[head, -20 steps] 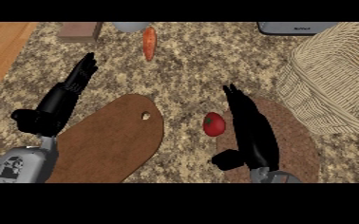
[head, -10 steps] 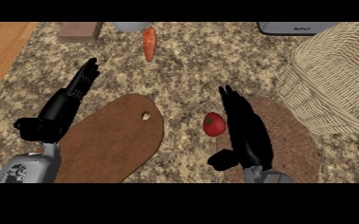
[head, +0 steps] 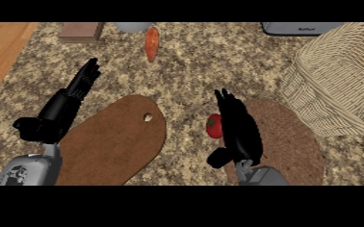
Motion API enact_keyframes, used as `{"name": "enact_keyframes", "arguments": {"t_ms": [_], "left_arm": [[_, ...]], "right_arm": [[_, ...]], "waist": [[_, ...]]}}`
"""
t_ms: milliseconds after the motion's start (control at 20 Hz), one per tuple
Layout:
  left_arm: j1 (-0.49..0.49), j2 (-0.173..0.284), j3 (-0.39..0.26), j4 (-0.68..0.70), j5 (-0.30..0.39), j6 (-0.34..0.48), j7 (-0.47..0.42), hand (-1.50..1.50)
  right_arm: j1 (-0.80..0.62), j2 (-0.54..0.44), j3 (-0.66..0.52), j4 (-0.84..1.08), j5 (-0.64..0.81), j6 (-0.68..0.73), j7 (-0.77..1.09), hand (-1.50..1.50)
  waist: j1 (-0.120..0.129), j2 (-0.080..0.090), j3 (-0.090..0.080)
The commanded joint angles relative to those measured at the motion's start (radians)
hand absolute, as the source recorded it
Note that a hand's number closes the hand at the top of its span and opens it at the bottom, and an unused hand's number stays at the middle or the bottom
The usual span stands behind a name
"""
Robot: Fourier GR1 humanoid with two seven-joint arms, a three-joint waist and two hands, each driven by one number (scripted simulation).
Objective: Pick the tomato from the placemat and place it in the basket
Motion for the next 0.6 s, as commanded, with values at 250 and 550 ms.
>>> {"name": "enact_keyframes", "arguments": {"t_ms": [250, 550], "left_arm": [[-0.07, -0.001, 0.048, -0.002, 0.008, -0.047, 0.067, 0.0], [-0.013, -0.022, 0.053, 0.046, -0.047, -0.058, -0.043, 0.0]], "right_arm": [[-0.077, 0.009, -0.037, 0.226, -0.01, -0.112, -0.039, -1.5], [-0.101, 0.009, -0.084, 0.234, -0.016, -0.027, -0.023, -1.5]], "waist": [[0.002, 0.001, 0.0], [0.0, 0.001, 0.0]]}}
